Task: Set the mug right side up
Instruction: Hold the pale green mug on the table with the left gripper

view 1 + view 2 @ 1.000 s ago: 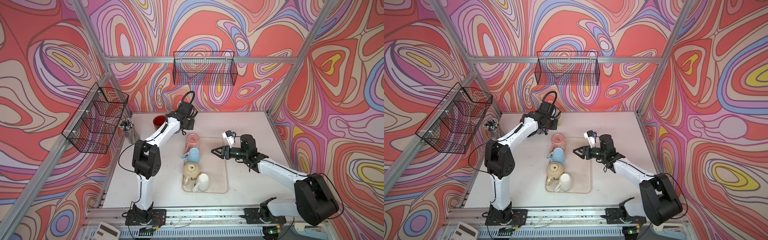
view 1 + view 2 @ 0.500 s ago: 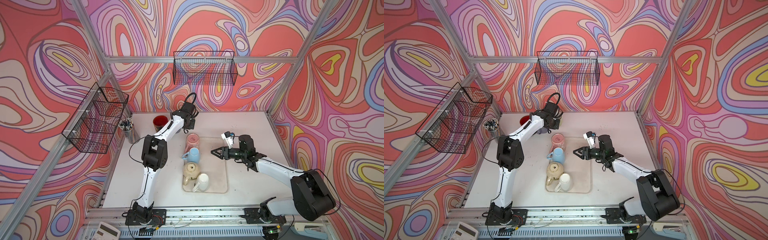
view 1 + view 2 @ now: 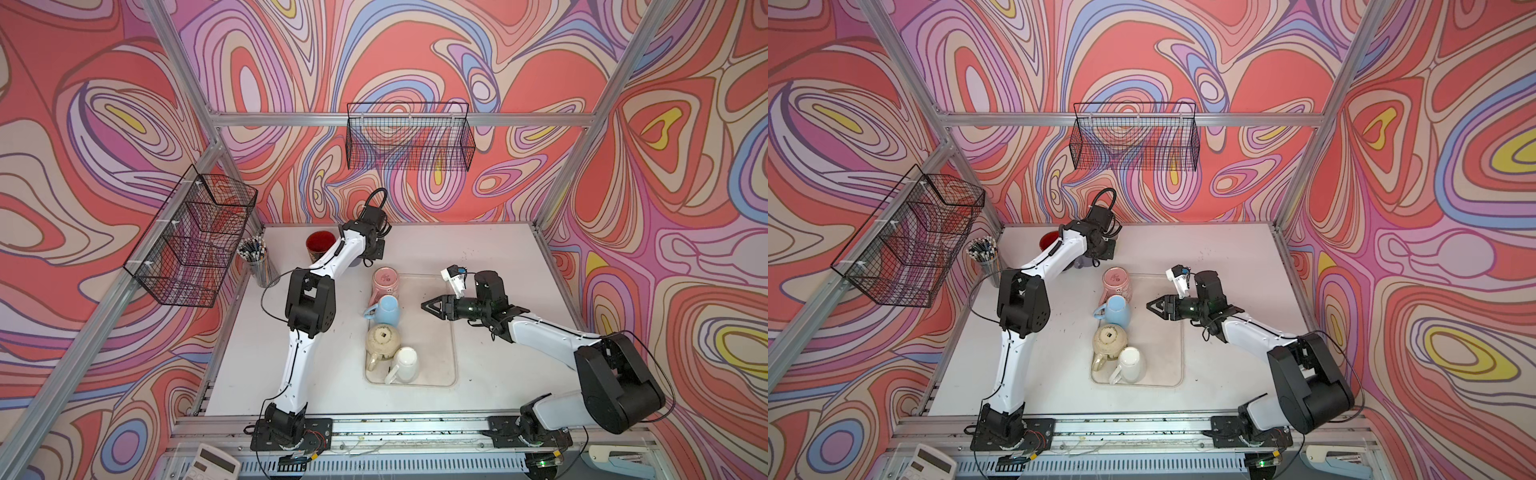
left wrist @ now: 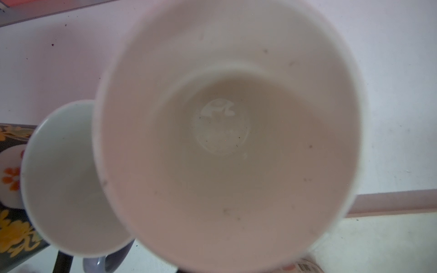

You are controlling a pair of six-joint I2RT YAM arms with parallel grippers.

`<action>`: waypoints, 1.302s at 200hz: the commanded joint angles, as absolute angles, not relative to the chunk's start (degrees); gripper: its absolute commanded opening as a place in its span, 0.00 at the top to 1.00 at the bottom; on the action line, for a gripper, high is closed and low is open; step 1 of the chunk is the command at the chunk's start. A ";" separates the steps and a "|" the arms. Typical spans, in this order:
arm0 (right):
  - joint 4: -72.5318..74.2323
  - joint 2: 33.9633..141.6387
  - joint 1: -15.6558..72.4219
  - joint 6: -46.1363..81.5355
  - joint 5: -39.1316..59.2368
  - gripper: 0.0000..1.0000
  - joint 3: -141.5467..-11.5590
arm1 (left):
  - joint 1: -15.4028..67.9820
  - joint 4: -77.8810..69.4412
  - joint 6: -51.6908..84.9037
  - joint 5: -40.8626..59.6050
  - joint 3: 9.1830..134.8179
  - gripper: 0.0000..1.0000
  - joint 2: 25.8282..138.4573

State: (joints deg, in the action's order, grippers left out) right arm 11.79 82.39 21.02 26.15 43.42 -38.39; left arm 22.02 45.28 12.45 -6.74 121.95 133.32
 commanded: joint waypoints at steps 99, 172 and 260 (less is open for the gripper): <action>11.61 83.69 20.83 25.42 43.53 0.46 -39.38 | 21.50 43.99 12.75 -9.46 123.22 1.00 134.21; 11.50 83.38 20.83 25.24 43.70 0.46 -39.39 | 21.45 44.74 12.66 -9.90 122.62 0.98 134.03; 10.81 81.98 20.82 24.98 43.64 0.46 -39.11 | 21.52 44.34 13.27 -9.68 120.25 0.79 132.98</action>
State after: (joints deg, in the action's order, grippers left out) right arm 11.70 83.05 21.02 26.04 43.46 -38.41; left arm 22.02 45.23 12.67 -7.79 120.53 134.04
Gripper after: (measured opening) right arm 0.536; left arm 0.184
